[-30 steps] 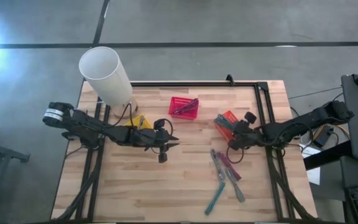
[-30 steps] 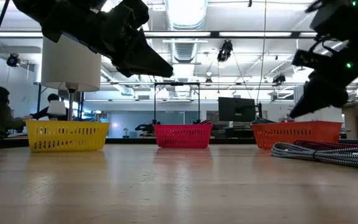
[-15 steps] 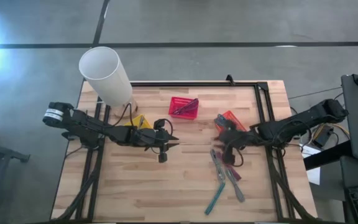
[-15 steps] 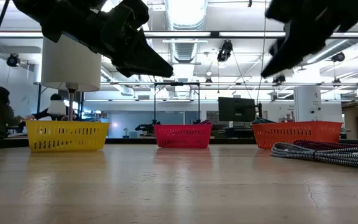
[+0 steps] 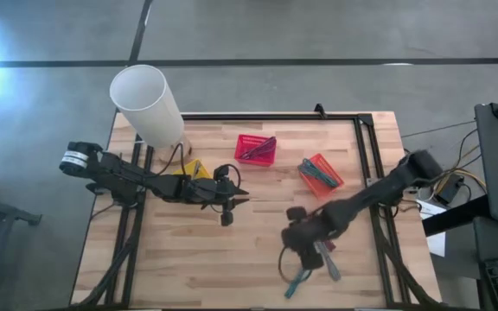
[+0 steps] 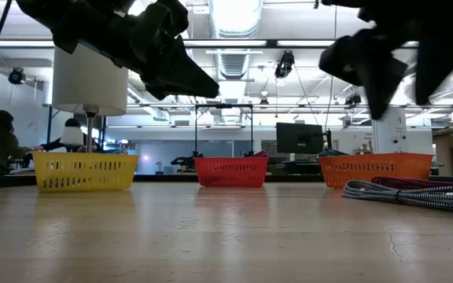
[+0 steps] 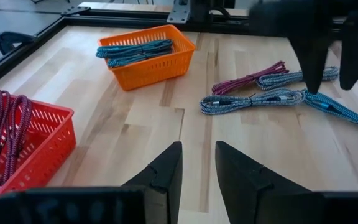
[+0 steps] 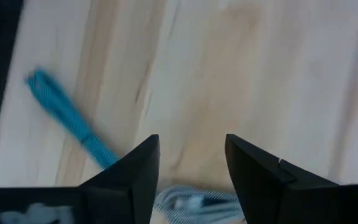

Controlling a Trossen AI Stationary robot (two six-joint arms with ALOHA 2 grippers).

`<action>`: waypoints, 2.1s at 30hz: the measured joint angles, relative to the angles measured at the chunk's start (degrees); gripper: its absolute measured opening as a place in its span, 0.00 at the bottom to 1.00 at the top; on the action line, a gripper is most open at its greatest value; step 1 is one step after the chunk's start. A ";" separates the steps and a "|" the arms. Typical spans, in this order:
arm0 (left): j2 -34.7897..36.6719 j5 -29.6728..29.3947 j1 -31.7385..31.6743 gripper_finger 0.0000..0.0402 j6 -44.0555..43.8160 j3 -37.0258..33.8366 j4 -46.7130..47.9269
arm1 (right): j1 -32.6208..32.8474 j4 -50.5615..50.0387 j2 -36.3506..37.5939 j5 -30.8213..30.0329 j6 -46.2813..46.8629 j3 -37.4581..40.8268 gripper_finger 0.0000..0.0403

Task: Pick & Place USB Port
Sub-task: Put the blue charger cable into the orange bin

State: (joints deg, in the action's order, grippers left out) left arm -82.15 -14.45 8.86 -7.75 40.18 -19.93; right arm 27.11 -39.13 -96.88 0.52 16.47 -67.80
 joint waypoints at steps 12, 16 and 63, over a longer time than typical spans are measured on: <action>0.00 0.02 0.00 0.25 -3.38 -0.02 0.30 | 8.59 -6.85 -15.39 4.68 3.82 -10.60 0.45; 0.01 0.02 0.04 0.25 -3.99 -0.04 0.39 | 10.50 -7.07 -18.30 4.63 4.12 -11.79 0.44; 0.00 0.45 0.00 0.25 3.28 4.17 -0.74 | -5.76 57.71 23.76 -31.74 -17.32 33.72 0.03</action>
State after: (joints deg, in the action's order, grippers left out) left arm -82.15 -14.00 8.86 -4.47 44.35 -20.68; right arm 21.35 18.58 -73.12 -31.23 -0.85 -34.08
